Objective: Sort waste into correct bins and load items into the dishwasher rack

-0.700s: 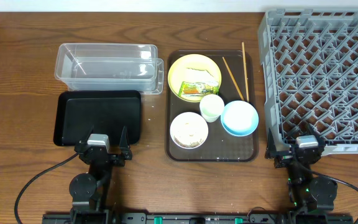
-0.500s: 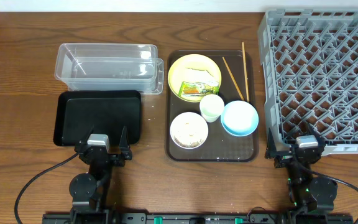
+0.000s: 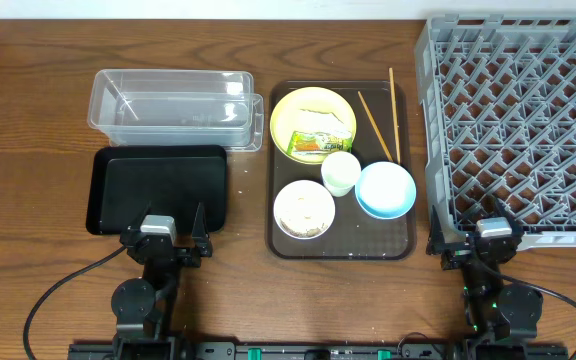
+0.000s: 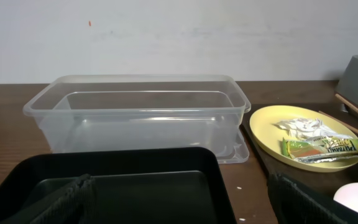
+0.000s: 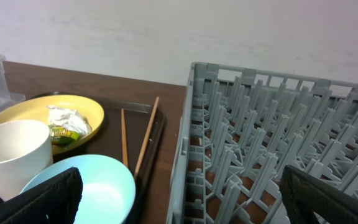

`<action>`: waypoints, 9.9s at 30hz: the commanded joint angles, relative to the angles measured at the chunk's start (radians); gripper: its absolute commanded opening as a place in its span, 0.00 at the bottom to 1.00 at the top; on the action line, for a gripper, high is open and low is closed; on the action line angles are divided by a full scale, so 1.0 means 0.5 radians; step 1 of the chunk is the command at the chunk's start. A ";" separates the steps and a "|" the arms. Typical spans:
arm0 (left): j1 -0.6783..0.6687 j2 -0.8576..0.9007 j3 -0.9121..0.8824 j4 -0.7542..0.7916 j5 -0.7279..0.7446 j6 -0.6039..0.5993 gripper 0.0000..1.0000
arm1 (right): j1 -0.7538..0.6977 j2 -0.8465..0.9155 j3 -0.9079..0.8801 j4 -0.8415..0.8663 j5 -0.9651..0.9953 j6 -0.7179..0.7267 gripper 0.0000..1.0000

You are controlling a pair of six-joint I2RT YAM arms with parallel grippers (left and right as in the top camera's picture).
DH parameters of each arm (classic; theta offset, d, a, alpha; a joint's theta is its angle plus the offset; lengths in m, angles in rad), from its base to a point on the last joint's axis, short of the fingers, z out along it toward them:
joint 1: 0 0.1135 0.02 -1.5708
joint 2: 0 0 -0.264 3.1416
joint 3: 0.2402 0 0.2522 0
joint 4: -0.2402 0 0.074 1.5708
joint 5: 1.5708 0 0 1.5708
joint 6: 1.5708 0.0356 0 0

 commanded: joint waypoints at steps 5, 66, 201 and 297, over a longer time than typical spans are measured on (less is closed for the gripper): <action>-0.005 -0.014 -0.031 -0.075 0.018 0.005 0.90 | 0.027 -0.012 -0.003 -0.007 -0.008 0.023 0.99; -0.007 1.389 1.358 -0.482 0.340 -0.069 0.90 | 0.026 0.662 0.928 -0.307 -0.039 -0.098 0.99; -0.512 4.063 3.791 -1.561 0.099 0.039 0.71 | 0.026 2.065 2.192 -1.609 -0.076 0.008 0.99; -0.120 3.469 3.756 -2.628 0.473 0.066 0.57 | 0.026 2.065 2.192 -1.743 -0.182 0.008 0.99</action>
